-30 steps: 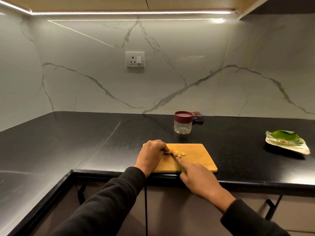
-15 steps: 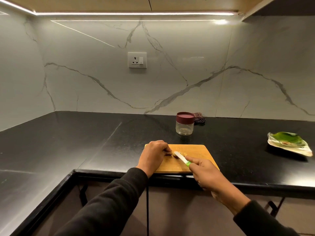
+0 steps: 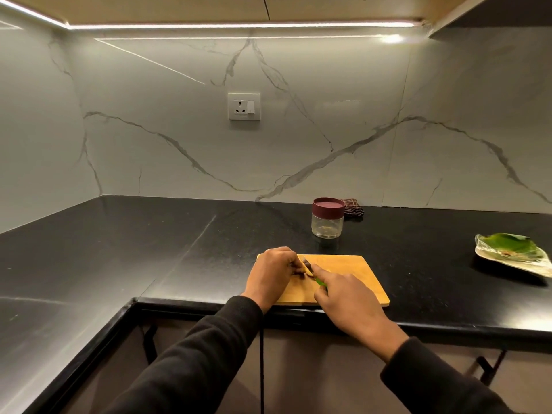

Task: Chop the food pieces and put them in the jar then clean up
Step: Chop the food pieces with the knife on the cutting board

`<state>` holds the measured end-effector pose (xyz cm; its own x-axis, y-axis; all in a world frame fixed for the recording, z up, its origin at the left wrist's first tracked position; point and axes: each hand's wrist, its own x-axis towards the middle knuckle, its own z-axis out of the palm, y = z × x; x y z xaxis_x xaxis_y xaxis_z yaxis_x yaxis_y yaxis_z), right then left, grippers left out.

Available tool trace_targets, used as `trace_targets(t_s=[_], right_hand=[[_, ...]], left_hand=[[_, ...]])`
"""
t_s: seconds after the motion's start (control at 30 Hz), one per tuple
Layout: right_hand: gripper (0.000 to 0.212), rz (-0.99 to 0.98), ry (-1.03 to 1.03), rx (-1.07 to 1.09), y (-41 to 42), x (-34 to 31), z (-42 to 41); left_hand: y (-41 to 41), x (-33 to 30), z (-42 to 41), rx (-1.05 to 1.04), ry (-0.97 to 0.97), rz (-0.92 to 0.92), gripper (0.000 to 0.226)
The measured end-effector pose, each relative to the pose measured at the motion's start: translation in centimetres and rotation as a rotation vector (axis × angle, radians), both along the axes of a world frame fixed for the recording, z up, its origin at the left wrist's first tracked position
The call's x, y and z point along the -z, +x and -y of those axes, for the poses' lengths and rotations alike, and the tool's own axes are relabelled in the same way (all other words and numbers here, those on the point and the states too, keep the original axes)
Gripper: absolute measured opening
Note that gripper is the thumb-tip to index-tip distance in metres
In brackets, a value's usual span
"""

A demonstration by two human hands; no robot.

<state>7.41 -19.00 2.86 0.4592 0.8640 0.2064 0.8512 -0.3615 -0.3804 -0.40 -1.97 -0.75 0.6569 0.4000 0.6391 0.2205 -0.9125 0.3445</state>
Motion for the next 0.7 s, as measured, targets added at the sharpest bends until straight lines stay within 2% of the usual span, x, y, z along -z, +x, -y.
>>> trace_targets(t_s=[0.7], right_hand=[[0.053, 0.119, -0.057, -0.025, 0.7, 0.5, -2.3]], left_hand=[[-0.1, -0.1, -0.1, 0.005, 0.032, -0.013, 0.012]])
